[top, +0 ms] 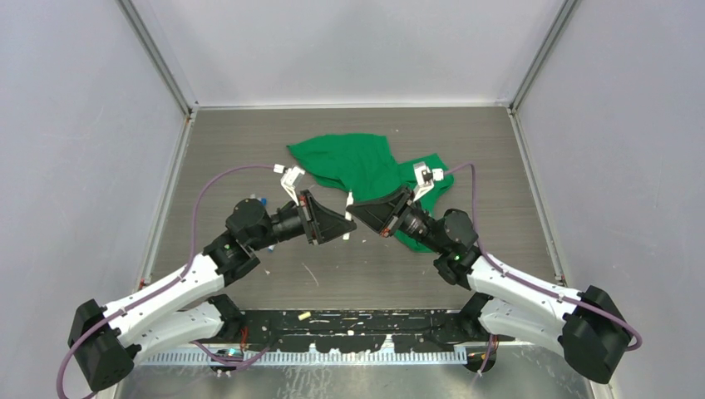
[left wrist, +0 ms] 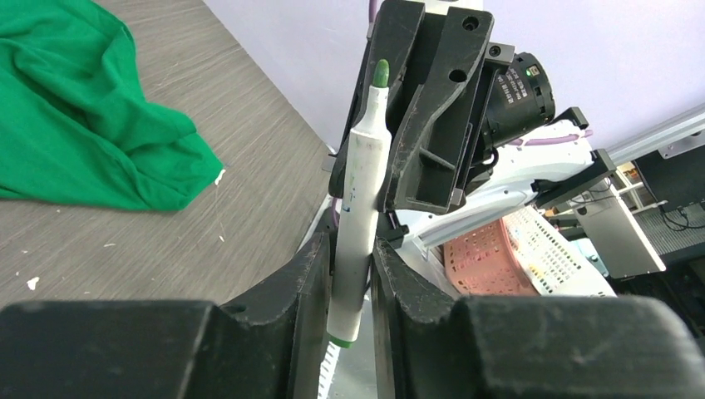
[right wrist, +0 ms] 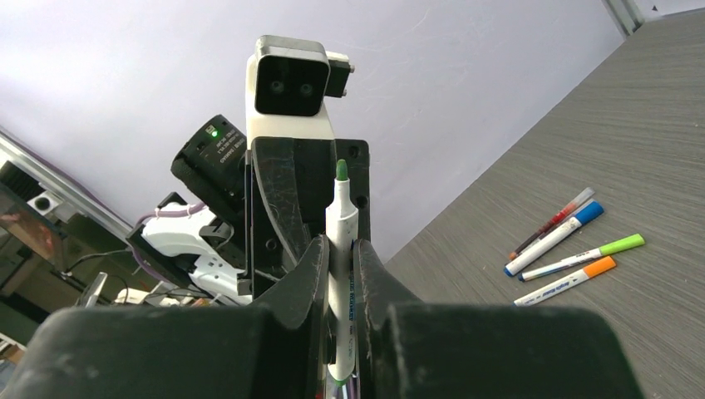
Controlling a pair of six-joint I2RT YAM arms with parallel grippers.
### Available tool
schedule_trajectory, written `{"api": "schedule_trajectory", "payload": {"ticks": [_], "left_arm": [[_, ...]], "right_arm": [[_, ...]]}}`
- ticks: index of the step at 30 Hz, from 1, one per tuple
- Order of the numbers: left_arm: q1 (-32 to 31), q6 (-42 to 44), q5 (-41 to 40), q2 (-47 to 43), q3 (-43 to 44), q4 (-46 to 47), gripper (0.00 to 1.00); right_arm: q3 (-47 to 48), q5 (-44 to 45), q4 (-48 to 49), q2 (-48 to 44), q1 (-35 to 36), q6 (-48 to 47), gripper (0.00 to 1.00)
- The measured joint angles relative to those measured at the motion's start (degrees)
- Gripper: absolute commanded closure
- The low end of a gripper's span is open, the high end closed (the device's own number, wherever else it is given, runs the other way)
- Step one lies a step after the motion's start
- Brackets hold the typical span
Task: Insert the pens into the pen caps
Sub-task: Pick up the pen from the center of the board, then insert the pen cap onto the pen.
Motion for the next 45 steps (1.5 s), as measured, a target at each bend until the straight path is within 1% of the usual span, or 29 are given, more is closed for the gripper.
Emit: {"api": "schedule_trajectory", "payload": {"ticks": [4,6,7,8,9,11,12,13,14,15,17,19,20,22,23,25,26,29,31,33,35,38,45], "left_arm": [[0.0,-0.2,0.1,0.4,0.1,1.1,0.88],[0.0,-0.2,0.3,0.7,0.1,1.5,0.99],[0.0,-0.2,0.5,0.9,0.1,1.7,1.00],[0.0,-0.2,0.6,1.1,0.1,1.9,1.00],[0.0,-0.3,0.6,1.1,0.1,2.0,1.00],[0.0,-0.3,0.6,1.2,0.1,1.6,1.00],[0.0,-0.3,0.5,1.1,0.1,1.0,1.00],[0.2,0.1,0.5,0.9,0.4,-0.6,1.00],[0.8,0.8,0.6,0.6,1.2,-4.0,1.00],[1.6,2.0,0.5,0.2,2.2,-6.9,1.00],[4.9,5.7,1.1,-0.5,7.0,-17.4,1.00],[9.6,10.1,1.7,-0.8,12.4,-25.5,1.00],[13.0,12.8,2.4,-0.8,15.4,-29.8,1.00],[21.3,18.5,4.0,-0.8,20.5,-37.1,1.00],[24.1,20.2,4.6,-0.8,21.5,-38.9,1.00],[30.8,24.4,5.7,-0.8,22.2,-42.8,1.00],[32.6,26.1,5.6,-0.7,22.1,-44.6,1.00],[34.0,30.5,4.2,-0.7,20.7,-48.3,1.00],[34.1,32.9,2.6,-1.8,18.5,-48.9,1.00],[34.1,34.8,1.0,-3.8,15.5,-49.2,1.00],[34.2,36.4,-0.4,-4.9,14.2,-51.1,1.00],[34.2,38.1,-2.1,-5.1,13.9,-51.5,1.00],[34.2,39.5,-3.0,-5.2,13.9,-51.6,1.00]], "right_arm": [[-0.2,-0.2,0.7,0.2,0.3,0.2,1.00],[-0.3,0.2,0.7,0.2,0.3,0.6,0.99],[-0.3,0.4,0.6,0.2,0.3,0.7,0.99],[-0.3,0.6,0.6,0.2,0.3,0.7,0.89],[-0.3,0.6,0.5,0.2,0.2,0.7,0.69],[-0.3,0.7,-0.7,-0.2,0.2,0.4,0.42],[-0.1,0.4,-2.3,-0.8,0.2,-0.5,0.34],[0.2,-0.1,-5.0,-1.8,0.3,-1.9,0.28],[0.9,-0.4,-8.5,-3.1,0.3,-4.0,0.26],[2.1,-0.5,-13.2,-4.7,0.4,-6.4,0.26],[5.7,-0.5,-22.9,-7.5,0.5,-12.1,0.25],[10.4,-1.0,-31.9,-9.2,0.5,-17.9,0.26],[12.1,-1.4,-34.8,-9.2,0.5,-20.0,0.27],[14.8,-3.2,-40.5,-8.0,1.2,-23.9,0.30],[15.3,-3.9,-42.2,-6.8,2.4,-25.3,0.31],[15.5,-4.4,-45.1,-1.8,7.5,-28.0,0.37],[15.5,-3.8,-46.7,1.7,10.9,-29.4,0.39],[17.2,-3.1,-52.4,14.8,20.0,-33.8,0.41],[18.8,-2.2,-55.6,22.3,24.4,-36.9,0.42],[19.9,-1.6,-56.8,27.2,27.6,-39.5,0.42],[20.5,-1.4,-56.4,30.1,29.5,-41.6,0.41],[20.8,-1.4,-53.5,33.2,31.2,-44.3,0.40],[24.1,-0.9,-46.1,43.8,34.6,-51.9,0.39]]}}
